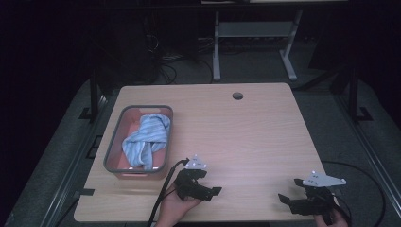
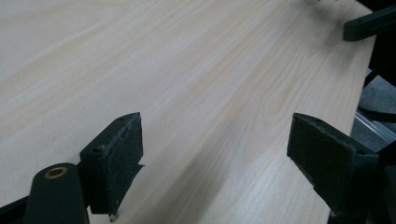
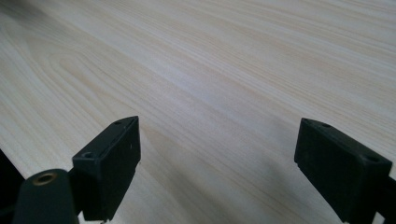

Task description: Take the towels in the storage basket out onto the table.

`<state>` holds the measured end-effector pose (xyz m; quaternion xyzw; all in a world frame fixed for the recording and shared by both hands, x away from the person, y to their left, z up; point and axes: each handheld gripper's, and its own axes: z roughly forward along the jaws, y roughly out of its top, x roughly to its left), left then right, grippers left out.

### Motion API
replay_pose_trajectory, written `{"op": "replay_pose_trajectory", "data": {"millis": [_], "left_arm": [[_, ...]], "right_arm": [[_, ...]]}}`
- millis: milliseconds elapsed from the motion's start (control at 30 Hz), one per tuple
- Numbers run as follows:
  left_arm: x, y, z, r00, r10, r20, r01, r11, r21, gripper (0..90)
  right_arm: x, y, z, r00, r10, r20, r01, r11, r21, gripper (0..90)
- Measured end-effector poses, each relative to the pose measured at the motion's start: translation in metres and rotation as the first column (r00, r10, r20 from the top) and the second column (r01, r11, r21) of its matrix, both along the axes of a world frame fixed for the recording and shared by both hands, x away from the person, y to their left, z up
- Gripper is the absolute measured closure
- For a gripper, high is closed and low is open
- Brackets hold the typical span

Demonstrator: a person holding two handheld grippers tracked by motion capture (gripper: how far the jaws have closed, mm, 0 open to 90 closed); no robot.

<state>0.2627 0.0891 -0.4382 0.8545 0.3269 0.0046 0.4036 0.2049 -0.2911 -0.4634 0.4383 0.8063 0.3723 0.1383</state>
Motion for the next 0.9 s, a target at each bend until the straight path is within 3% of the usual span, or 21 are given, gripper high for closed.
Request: {"op": "replay_pose_trajectory", "data": {"millis": [167,300,533,900], "left_arm": [[0.006,-0.004,0.011,1.0,-0.005,0.004,0.005,1.0,-0.006,17.8],[0.012,-0.011,0.018,0.9995,-0.032,0.006,0.032,0.9992,0.023,17.6],[0.023,-0.02,0.029,0.9984,-0.054,-0.015,0.054,0.9983,0.023,17.4],[0.04,-0.02,0.05,0.9975,-0.062,-0.033,0.063,0.9976,0.028,17.4]], "right_arm": [[0.0,0.0,0.0,1.0,-0.002,0.003,0.002,1.0,-0.004,14.0],[-0.001,-0.001,0.001,0.9999,-0.008,0.007,0.008,1.0,0.0,14.0],[-0.002,-0.001,0.002,0.9998,-0.013,0.012,0.013,0.9999,0.006,14.0],[-0.002,-0.003,0.003,0.9998,-0.014,0.017,0.014,0.9999,0.007,14.0]]}}
